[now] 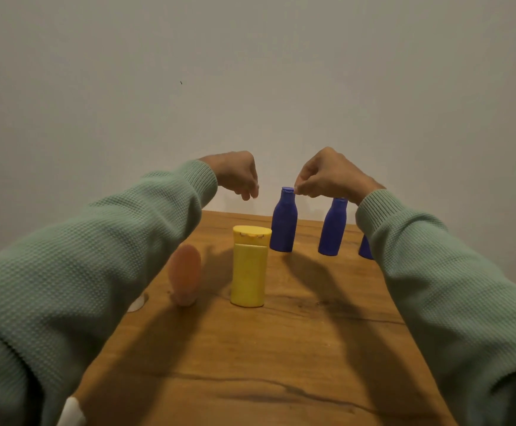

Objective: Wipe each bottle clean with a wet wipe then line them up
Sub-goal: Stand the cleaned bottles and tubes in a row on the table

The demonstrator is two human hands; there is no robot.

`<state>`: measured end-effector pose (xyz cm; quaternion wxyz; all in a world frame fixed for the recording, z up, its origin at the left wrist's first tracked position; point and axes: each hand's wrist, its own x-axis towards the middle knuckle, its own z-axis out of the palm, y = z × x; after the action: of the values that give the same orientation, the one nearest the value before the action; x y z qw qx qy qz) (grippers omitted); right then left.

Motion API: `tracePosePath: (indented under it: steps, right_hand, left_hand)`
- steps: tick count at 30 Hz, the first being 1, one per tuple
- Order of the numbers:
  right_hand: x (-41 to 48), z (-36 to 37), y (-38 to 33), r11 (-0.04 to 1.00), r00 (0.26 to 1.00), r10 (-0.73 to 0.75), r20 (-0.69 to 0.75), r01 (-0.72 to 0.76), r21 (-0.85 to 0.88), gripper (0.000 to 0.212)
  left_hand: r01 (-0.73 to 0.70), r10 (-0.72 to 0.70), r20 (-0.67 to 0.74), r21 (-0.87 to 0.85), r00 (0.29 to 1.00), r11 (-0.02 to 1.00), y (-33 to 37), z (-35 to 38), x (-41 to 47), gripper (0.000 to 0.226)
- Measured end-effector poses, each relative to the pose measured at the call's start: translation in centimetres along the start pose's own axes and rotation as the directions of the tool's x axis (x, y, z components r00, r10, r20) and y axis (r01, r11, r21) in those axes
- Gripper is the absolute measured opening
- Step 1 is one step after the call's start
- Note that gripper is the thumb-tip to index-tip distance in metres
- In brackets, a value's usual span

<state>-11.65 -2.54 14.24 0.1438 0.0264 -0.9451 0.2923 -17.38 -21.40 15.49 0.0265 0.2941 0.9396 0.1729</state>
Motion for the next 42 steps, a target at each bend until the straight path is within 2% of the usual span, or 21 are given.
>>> tracePosePath:
  steps: [7, 12, 19, 24, 28, 36, 42]
  right_hand:
    - [-3.2, 0.5, -3.7, 0.994, 0.981, -0.041, 0.191, 0.021, 0.107, 0.015]
    - [-5.1, 1.3, -5.6, 0.997, 0.959, -0.027, 0.283, 0.005, 0.078, 0.025]
    - [-6.6, 2.3, -6.5, 0.999, 0.925, 0.034, 0.379, -0.039, 0.005, 0.038]
    - [-6.0, 3.5, -6.0, 0.999, 0.916, 0.050, 0.397, -0.045, -0.022, 0.029]
    - [-4.6, 4.1, -5.7, 1.000, 0.933, 0.017, 0.359, -0.022, 0.009, 0.025]
    - [0.7, 6.3, -5.0, 0.996, 0.988, -0.090, 0.123, 0.085, 0.040, 0.030]
    - [4.1, 8.7, -4.0, 0.991, 0.991, -0.135, 0.010, 0.135, 0.022, 0.032]
  left_hand:
    - [0.024, -0.024, 0.016, -0.013, 1.000, 1.000, -0.1, 0.1, -5.0, 0.025]
    - [0.030, -0.030, 0.020, 0.009, 0.999, 1.000, 0.3, 0.2, -7.6, 0.026]
    - [0.054, -0.058, 0.097, 0.046, 0.994, 0.997, -0.2, 0.9, -8.9, 0.032]
    - [-0.011, 0.012, 0.048, -0.014, 0.999, 1.000, -0.4, 2.3, -8.8, 0.029]
    - [-0.043, 0.041, -0.028, -0.042, 0.999, 0.998, -1.1, 2.2, -8.0, 0.024]
    - [-0.014, 0.002, -0.245, -0.049, 0.970, 0.999, -4.0, 1.4, -3.9, 0.028]
    - [0.043, -0.049, -0.286, -0.027, 0.957, 0.999, -6.3, 1.6, -0.5, 0.029]
